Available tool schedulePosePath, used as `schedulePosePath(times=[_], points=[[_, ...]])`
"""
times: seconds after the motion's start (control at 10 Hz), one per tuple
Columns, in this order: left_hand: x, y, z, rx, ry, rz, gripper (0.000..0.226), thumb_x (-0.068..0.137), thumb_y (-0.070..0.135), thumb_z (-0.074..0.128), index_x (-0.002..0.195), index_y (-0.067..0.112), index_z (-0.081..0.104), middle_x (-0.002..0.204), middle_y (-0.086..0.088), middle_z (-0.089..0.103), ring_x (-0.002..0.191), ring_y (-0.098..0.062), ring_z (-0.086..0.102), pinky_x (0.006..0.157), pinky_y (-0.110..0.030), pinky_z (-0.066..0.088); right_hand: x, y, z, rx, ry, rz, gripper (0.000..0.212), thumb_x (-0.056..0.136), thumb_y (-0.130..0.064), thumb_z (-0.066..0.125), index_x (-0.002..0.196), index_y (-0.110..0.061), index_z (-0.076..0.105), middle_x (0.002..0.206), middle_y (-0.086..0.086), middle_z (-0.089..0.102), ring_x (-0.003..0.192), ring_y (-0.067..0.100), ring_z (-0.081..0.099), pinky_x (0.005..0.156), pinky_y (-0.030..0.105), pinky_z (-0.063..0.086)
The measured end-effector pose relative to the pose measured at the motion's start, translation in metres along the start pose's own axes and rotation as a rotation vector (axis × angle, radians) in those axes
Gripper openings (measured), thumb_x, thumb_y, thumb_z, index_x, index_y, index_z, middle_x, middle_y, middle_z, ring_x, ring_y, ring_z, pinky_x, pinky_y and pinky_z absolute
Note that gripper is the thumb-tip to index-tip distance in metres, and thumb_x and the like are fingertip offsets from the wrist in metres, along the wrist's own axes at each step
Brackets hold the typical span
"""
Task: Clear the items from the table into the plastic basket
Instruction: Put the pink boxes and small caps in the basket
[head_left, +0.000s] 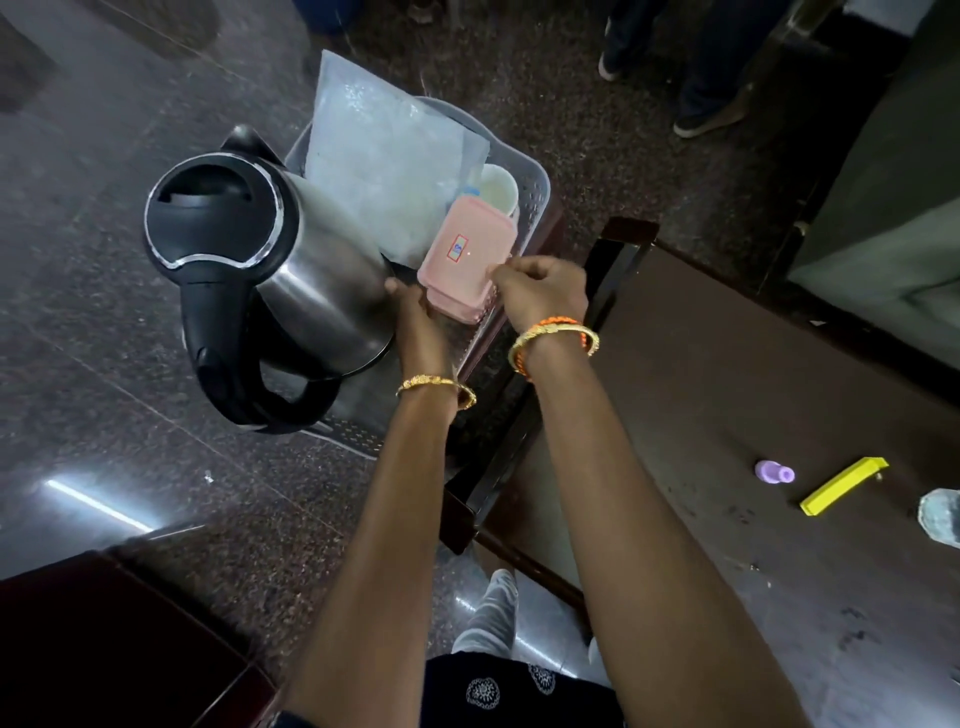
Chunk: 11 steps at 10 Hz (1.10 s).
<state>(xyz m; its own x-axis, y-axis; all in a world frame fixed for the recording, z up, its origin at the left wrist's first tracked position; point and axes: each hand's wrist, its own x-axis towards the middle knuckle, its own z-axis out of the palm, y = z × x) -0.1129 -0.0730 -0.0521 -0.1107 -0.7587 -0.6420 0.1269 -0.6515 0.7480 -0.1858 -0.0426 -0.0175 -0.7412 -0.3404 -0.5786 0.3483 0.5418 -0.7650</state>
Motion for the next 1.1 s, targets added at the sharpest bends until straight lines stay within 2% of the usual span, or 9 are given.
schedulePosePath(times=[0.1, 0.2, 0.3, 0.5, 0.6, 0.7, 0.8, 1.0, 1.1], points=[[0.002, 0.0, -0.003, -0.032, -0.004, 0.012, 0.051, 0.098, 0.047, 0.021, 0.094, 0.019, 0.063, 0.102, 0.002, 0.07, 0.066, -0.002, 0.067, 0.058, -0.019, 0.051, -0.01, -0.004, 0.012, -0.107, 0.066, -0.01, 0.003, 0.075, -0.02, 0.067, 0.078, -0.019, 0.068, 0.089, 0.003, 0.068, 0.086, 0.023, 0.065, 0.071, 0.027, 0.049], [0.005, 0.005, -0.003, 0.135, 0.096, 0.055, 0.034, 0.097, 0.028, 0.043, 0.116, 0.003, 0.057, 0.106, -0.013, 0.066, 0.077, -0.017, 0.062, 0.051, -0.018, 0.051, -0.017, -0.007, 0.013, -0.18, 0.025, -0.036, 0.019, 0.08, -0.024, 0.062, 0.096, -0.015, 0.067, 0.102, 0.007, 0.067, 0.093, 0.025, 0.063, 0.078, 0.031, 0.053], [0.01, 0.0, -0.004, 0.165, 0.101, 0.059, 0.025, 0.093, 0.013, 0.051, 0.115, 0.003, 0.057, 0.101, -0.012, 0.063, 0.074, -0.016, 0.061, 0.049, -0.018, 0.052, -0.021, -0.009, 0.008, -0.233, -0.004, -0.077, 0.017, 0.085, -0.025, 0.059, 0.097, -0.014, 0.062, 0.092, 0.003, 0.056, 0.083, 0.019, 0.051, 0.07, 0.026, 0.04], [0.012, -0.001, -0.001, 0.12, 0.123, 0.046, 0.019, 0.089, 0.009, 0.056, 0.105, 0.003, 0.063, 0.099, -0.014, 0.067, 0.076, -0.02, 0.065, 0.063, -0.027, 0.057, -0.025, -0.006, 0.007, -0.223, -0.058, -0.106, 0.017, 0.088, -0.027, 0.058, 0.084, -0.02, 0.043, 0.081, -0.004, 0.042, 0.08, 0.015, 0.04, 0.069, 0.025, 0.03], [0.014, 0.0, 0.0, 0.087, 0.136, 0.025, 0.018, 0.089, 0.009, 0.057, 0.104, 0.003, 0.063, 0.093, -0.01, 0.067, 0.072, -0.018, 0.066, 0.057, -0.025, 0.058, -0.023, -0.003, 0.009, -0.206, -0.021, -0.097, 0.018, 0.086, -0.03, 0.059, 0.082, -0.021, 0.044, 0.075, -0.006, 0.042, 0.078, 0.015, 0.044, 0.068, 0.025, 0.033], [0.015, 0.002, 0.001, 0.112, 0.19, 0.035, 0.025, 0.085, 0.008, 0.062, 0.108, -0.002, 0.061, 0.109, -0.018, 0.068, 0.091, -0.027, 0.067, 0.079, -0.038, 0.058, -0.016, 0.011, 0.011, -0.166, -0.069, -0.031, 0.02, 0.087, -0.027, 0.059, 0.075, -0.016, 0.047, 0.075, 0.0, 0.049, 0.069, 0.008, 0.055, 0.061, 0.02, 0.04], [0.002, 0.002, 0.002, 0.214, 0.293, 0.162, 0.041, 0.08, 0.01, 0.069, 0.116, -0.004, 0.055, 0.119, -0.019, 0.064, 0.108, -0.028, 0.062, 0.094, -0.037, 0.051, -0.016, 0.018, 0.01, -0.109, 0.141, -0.119, 0.029, 0.08, -0.039, 0.061, 0.064, -0.017, 0.05, 0.063, -0.003, 0.053, 0.059, 0.014, 0.056, 0.052, 0.026, 0.042], [-0.057, -0.027, 0.023, 0.453, 0.375, 0.828, 0.035, 0.075, 0.012, 0.072, 0.103, -0.003, 0.058, 0.109, -0.024, 0.056, 0.098, -0.038, 0.056, 0.083, -0.037, 0.051, -0.014, 0.055, -0.032, 0.036, 0.524, -0.275, 0.049, 0.081, -0.02, 0.058, 0.044, -0.019, 0.026, 0.039, -0.002, 0.027, 0.042, 0.015, 0.034, 0.043, 0.028, 0.021], [-0.086, -0.065, 0.042, 0.565, 0.127, 0.964, 0.017, 0.083, 0.01, 0.065, 0.094, 0.0, 0.061, 0.092, -0.018, 0.059, 0.076, -0.029, 0.057, 0.069, -0.03, 0.048, -0.013, 0.084, -0.071, 0.051, 0.627, -0.297, 0.049, 0.081, -0.011, 0.059, 0.047, -0.019, 0.025, 0.039, -0.005, 0.024, 0.049, 0.016, 0.028, 0.047, 0.029, 0.023]])
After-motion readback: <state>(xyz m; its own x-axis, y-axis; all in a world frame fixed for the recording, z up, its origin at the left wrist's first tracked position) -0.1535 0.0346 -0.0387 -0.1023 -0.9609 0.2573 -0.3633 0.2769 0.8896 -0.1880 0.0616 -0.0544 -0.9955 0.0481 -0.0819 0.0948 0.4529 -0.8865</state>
